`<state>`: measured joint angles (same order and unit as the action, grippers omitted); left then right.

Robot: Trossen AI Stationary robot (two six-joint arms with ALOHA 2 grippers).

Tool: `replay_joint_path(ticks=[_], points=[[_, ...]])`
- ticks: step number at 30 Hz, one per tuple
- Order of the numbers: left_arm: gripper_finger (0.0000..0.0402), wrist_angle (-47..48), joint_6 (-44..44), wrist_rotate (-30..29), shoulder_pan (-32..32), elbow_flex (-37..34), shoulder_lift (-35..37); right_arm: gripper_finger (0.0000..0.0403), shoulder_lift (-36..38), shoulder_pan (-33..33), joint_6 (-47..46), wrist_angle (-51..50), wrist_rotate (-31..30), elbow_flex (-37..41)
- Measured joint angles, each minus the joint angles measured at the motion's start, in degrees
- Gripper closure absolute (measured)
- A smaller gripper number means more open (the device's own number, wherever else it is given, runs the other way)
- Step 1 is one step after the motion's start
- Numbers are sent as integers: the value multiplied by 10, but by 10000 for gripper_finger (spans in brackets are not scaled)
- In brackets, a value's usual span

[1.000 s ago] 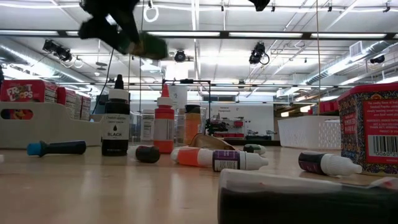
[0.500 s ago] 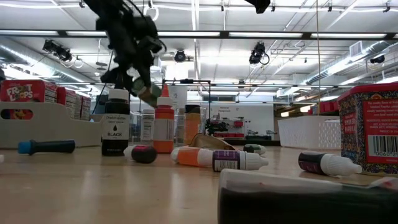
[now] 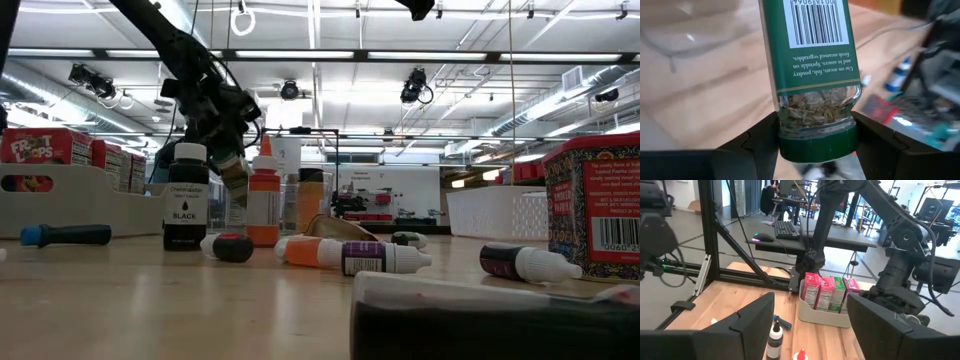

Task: Pick & Place Kitchen Items
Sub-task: Put the green seasoning bottle into the transparent bin

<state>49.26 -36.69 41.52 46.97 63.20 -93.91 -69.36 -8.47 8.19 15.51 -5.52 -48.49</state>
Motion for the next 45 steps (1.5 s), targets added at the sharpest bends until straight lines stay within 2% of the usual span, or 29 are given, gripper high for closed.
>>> replay_joint_path(ticks=[5, 15, 22, 25, 30, 32, 35, 39, 42, 45], points=[[180, -2, -38, 57, 22, 0, 2, 142, 0, 0, -3, -2, 0, 0], [171, -65, -172, 62, 41, 0, 2, 142, 0, 0, -31, -13, 0, 0], [173, -144, -151, 61, 32, 0, 2, 142, 0, 0, -31, -31, -2, 0], [172, -172, -135, 60, 17, 0, 2, 142, -10, 0, -14, -44, -43, 0], [170, -208, -129, 72, -10, -1, 2, 142, -62, 5, 37, -19, -182, 0], [170, -211, -123, 96, -19, -1, 2, 142, -92, 13, 82, 8, -212, 0], [173, -214, -124, 132, -27, -1, 7, 142, -142, 29, 194, 68, -222, 0], [172, -216, -123, 140, -32, -1, 23, 142, -215, 58, 319, 190, -209, 0], [170, -218, -127, 138, -31, -1, 34, 142, -270, 92, 328, 239, -170, -17], [171, -221, -133, 137, -31, -1, 44, 142, -322, 121, 329, 242, -167, -52]])
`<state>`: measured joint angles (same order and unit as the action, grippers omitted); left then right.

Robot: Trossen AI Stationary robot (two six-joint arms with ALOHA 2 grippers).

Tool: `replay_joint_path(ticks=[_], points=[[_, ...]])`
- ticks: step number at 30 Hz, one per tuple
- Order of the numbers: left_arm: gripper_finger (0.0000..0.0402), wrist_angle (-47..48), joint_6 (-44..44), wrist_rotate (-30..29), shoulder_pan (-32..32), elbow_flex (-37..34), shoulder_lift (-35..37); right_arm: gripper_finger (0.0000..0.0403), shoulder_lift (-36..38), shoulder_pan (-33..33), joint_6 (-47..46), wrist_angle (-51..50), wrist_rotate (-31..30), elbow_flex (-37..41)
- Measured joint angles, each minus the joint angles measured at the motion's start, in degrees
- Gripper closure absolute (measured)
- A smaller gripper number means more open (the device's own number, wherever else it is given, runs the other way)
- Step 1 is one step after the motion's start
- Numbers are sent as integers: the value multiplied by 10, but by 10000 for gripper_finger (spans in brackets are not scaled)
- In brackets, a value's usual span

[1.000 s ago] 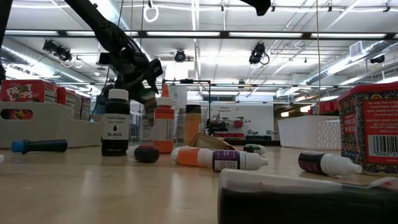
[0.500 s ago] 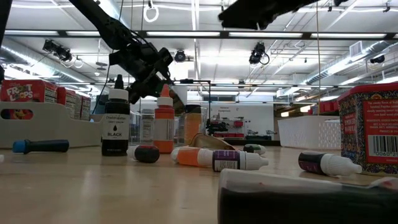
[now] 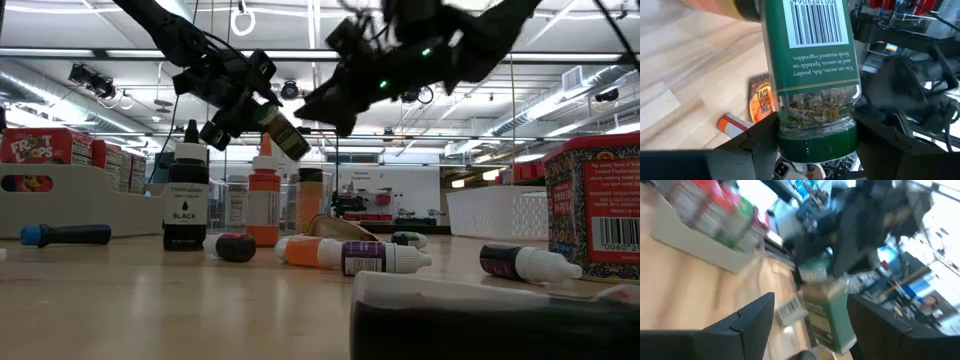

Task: Pick & Place Kitchen Items
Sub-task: Put the green seasoning bottle into the transparent bin

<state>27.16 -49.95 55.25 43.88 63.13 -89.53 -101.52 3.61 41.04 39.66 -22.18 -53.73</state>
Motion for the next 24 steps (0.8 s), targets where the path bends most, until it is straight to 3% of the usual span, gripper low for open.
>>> replay_joint_path(ticks=[8, 14, 24], points=[[170, -15, -4, -2, 0, 0, 9, 139, -92, 52, 16, -12, -73, -108], [171, -11, -5, 1, -1, 0, 10, 114, -107, 64, 29, -79, -32, -151], [171, -19, -2, 14, -8, 0, 10, 78, -107, 76, 65, -80, -4, -168]])
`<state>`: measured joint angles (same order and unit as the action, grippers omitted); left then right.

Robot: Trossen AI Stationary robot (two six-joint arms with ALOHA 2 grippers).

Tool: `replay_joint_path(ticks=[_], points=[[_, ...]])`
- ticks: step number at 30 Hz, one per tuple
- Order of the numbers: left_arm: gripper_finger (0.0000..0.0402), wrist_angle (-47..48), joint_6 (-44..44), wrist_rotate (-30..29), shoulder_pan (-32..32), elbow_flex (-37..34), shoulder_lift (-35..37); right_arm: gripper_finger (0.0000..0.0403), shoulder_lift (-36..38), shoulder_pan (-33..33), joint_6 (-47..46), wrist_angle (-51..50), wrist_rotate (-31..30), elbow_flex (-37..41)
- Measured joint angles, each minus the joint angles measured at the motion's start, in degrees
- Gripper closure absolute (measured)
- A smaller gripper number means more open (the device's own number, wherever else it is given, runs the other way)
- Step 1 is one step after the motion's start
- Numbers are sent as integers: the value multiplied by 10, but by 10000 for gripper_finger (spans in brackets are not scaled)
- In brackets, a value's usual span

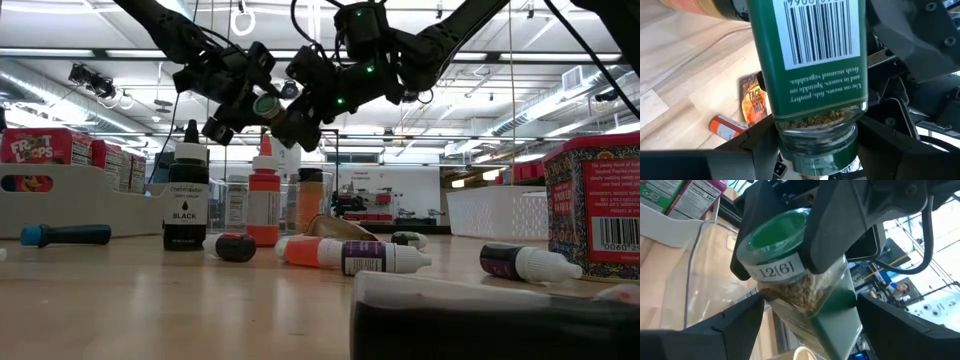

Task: Pick & Place Kitchen Items
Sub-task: Put the green seasoning bottle into the transparent bin

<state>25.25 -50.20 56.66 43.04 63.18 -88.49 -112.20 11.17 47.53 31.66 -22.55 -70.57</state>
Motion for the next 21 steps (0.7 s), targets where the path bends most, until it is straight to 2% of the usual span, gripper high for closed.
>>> replay_joint_path(ticks=[6, 15, 21], points=[[171, -36, -22, 2, -4, 0, 0, 97, 0, 6, 17, 3, -5, -1], [170, -54, -31, 9, -4, 0, 0, 157, 0, 6, 18, 12, -10, 0], [170, -70, -34, 10, -4, 0, 0, 152, 0, 6, 12, 15, -9, 0]])
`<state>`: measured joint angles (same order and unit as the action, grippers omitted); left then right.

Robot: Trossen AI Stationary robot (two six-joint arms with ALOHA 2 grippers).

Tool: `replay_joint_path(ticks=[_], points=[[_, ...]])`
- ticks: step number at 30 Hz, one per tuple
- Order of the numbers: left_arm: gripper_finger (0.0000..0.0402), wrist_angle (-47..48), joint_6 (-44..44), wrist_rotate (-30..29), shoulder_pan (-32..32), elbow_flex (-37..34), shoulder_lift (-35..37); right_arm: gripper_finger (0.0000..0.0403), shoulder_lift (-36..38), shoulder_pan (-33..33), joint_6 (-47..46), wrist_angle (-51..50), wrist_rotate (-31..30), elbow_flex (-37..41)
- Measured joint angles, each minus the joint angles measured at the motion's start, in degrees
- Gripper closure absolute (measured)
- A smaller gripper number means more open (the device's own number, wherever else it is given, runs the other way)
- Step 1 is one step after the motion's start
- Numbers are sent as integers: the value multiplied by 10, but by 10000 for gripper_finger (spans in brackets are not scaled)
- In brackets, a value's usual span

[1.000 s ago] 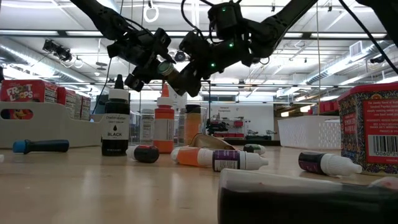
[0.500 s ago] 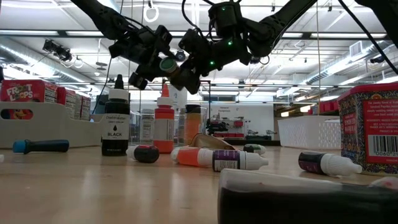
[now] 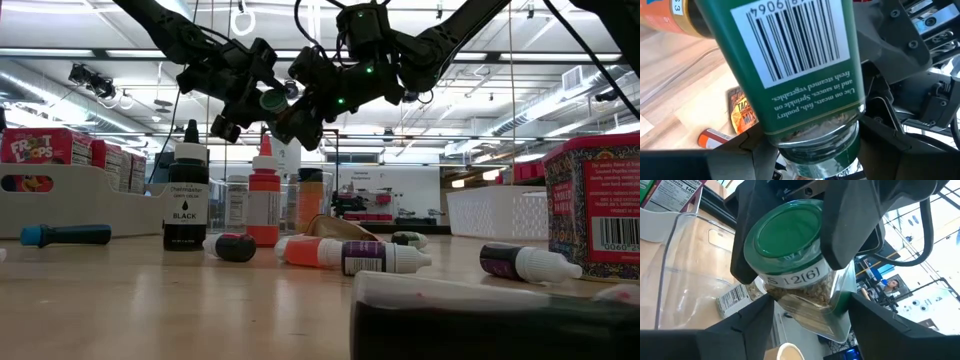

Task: Pick & Place Kitchen Items
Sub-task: Put the green seasoning bottle into the transparent bin

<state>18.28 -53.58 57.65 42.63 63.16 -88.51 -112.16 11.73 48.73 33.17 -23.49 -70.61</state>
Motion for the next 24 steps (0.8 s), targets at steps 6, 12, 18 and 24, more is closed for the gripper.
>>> replay_joint_path(ticks=[6, 12, 18, 24], points=[[170, -4, 2, 0, 0, 0, 0, 132, 0, -1, -20, 3, 0, 0], [170, -58, -29, -2, -1, -1, -1, 117, 1, -5, -29, 15, -34, 0], [170, -104, -64, 7, -13, 0, -1, 98, 1, -3, -27, 53, -60, 0], [170, -123, -88, 7, -20, 0, -1, 119, 1, -1, -52, 48, -78, 0]])
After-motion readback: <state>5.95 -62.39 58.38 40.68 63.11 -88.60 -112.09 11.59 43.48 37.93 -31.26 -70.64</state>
